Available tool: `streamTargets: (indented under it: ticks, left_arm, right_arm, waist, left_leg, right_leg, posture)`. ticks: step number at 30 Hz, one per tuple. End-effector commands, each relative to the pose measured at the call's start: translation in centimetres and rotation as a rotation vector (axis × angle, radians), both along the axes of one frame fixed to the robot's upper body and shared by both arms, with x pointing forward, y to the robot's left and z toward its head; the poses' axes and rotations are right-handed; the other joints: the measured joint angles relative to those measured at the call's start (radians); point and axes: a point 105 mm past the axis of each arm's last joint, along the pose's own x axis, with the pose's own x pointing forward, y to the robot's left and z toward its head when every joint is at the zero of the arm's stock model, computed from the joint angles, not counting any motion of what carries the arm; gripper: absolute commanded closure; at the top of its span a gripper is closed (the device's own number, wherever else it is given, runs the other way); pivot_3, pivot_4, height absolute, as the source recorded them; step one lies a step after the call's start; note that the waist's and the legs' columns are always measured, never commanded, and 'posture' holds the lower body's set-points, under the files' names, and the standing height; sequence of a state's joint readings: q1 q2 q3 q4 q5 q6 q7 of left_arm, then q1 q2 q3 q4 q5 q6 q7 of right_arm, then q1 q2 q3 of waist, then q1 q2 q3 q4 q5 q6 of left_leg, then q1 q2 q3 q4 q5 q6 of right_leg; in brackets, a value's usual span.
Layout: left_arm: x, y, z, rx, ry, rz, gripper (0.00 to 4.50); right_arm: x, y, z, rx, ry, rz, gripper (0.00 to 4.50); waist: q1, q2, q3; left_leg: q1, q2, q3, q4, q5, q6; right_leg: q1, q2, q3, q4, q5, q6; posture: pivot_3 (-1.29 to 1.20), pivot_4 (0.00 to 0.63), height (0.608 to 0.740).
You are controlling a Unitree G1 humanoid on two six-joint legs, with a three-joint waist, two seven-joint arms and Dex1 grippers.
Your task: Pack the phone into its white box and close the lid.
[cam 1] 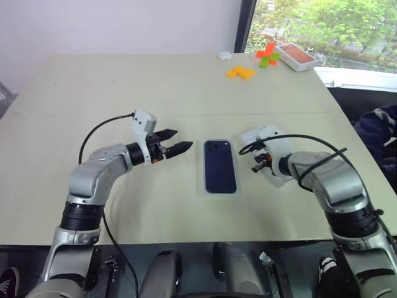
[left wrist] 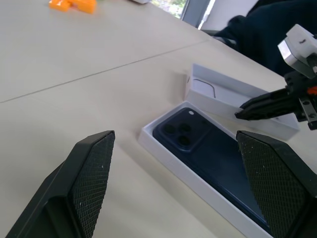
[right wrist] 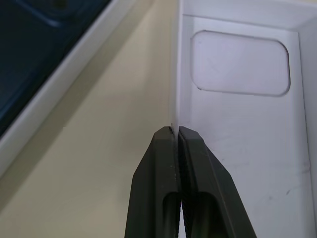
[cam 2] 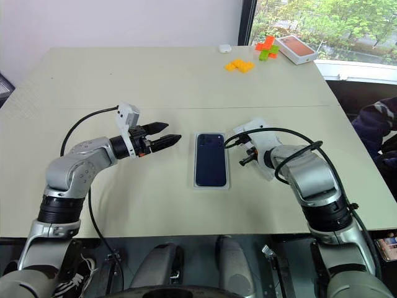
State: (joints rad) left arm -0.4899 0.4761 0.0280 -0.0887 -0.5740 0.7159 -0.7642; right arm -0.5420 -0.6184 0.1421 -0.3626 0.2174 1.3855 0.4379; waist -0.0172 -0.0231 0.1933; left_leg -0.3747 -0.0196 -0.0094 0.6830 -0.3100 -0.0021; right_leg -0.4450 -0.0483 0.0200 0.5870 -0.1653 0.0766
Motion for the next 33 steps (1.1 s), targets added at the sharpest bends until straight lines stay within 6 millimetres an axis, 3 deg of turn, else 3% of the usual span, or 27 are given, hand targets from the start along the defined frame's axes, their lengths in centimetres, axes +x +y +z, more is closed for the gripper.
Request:
streamTargets:
  ticks: [1, 2, 5, 10, 19, 30, 33]
  left_arm:
    - [-1.1, 0.7, 1.2, -0.026, -0.027, -0.030, 0.34]
    - [-0.9, 1.0, 0.9, -0.013, -0.028, -0.010, 0.34]
    - [-0.8, 1.0, 0.8, -0.009, -0.030, 0.002, 0.34]
    - [-2.0, 0.0, 2.0, -0.047, -0.041, -0.069, 0.34]
    - [-2.3, -0.5, 1.7, -0.042, -0.041, -0.076, 0.34]
    - [-3.9, -1.0, 1.4, -0.048, -0.019, -0.129, 0.34]
    - [-3.9, -0.7, 1.3, -0.035, -0.014, -0.119, 0.34]
  right_arm:
    - [-0.3, 1.1, 1.8, 0.066, -0.019, 0.053, 4.36]
    - [-0.2, 1.6, 2.1, 0.155, 0.013, 0.035, 4.36]
    - [0.3, 1.7, 2.9, 0.230, 0.042, -0.018, 3.48]
    - [0.5, 1.5, 3.6, 0.171, 0.035, -0.039, 1.11]
    - [-2.5, 0.6, 1.7, 0.111, 0.154, 0.070, 1.11]
    - [-1.6, 0.8, 1.2, 0.075, 0.174, 0.030, 1.11]
    - [-1.4, 0.9, 0.9, 0.078, 0.184, 0.017, 1.94]
  waist:
    - [-0.002, 0.000, 0.000]
    - [-0.002, 0.000, 0.000]
    - [-0.001, 0.000, 0.000]
    - [0.005, 0.000, 0.000]
    - [0.004, 0.000, 0.000]
    - [0.001, 0.000, 0.000]
    - [0.002, 0.000, 0.000]
  left_leg:
    - [0.000, 0.000, 0.000, 0.000, 0.000, 0.000]
    - [0.000, 0.001, 0.000, 0.000, 0.000, 0.000]
    - [0.001, 0.001, 0.000, 0.000, 0.000, 0.000]
    - [0.000, 0.001, -0.001, 0.000, 0.000, 0.000]
    - [-0.001, -0.001, 0.000, -0.001, -0.003, 0.005]
    - [0.000, 0.001, 0.001, 0.000, -0.003, 0.004]
    - [0.000, 0.001, 0.001, 0.000, -0.003, 0.005]
  right_leg:
    - [0.000, 0.000, 0.000, 0.000, 0.000, 0.000]
    - [0.000, 0.001, 0.000, 0.000, 0.000, 0.000]
    - [0.000, 0.002, 0.000, 0.001, 0.000, 0.000]
    - [0.000, 0.001, 0.000, 0.001, 0.000, 0.000]
    - [0.001, -0.001, 0.000, -0.004, 0.000, 0.000]
    - [0.001, 0.001, 0.001, -0.004, -0.001, -0.002]
    - [0.001, 0.001, 0.001, -0.004, -0.001, 0.000]
  posture:
    - [0.00, 0.150, 0.740]
    - [0.00, 0.150, 0.740]
    - [0.00, 0.150, 0.740]
    - [0.00, 0.150, 0.740]
    - [0.00, 0.150, 0.740]
    - [0.00, 0.150, 0.740]
    - [0.00, 0.150, 0.740]
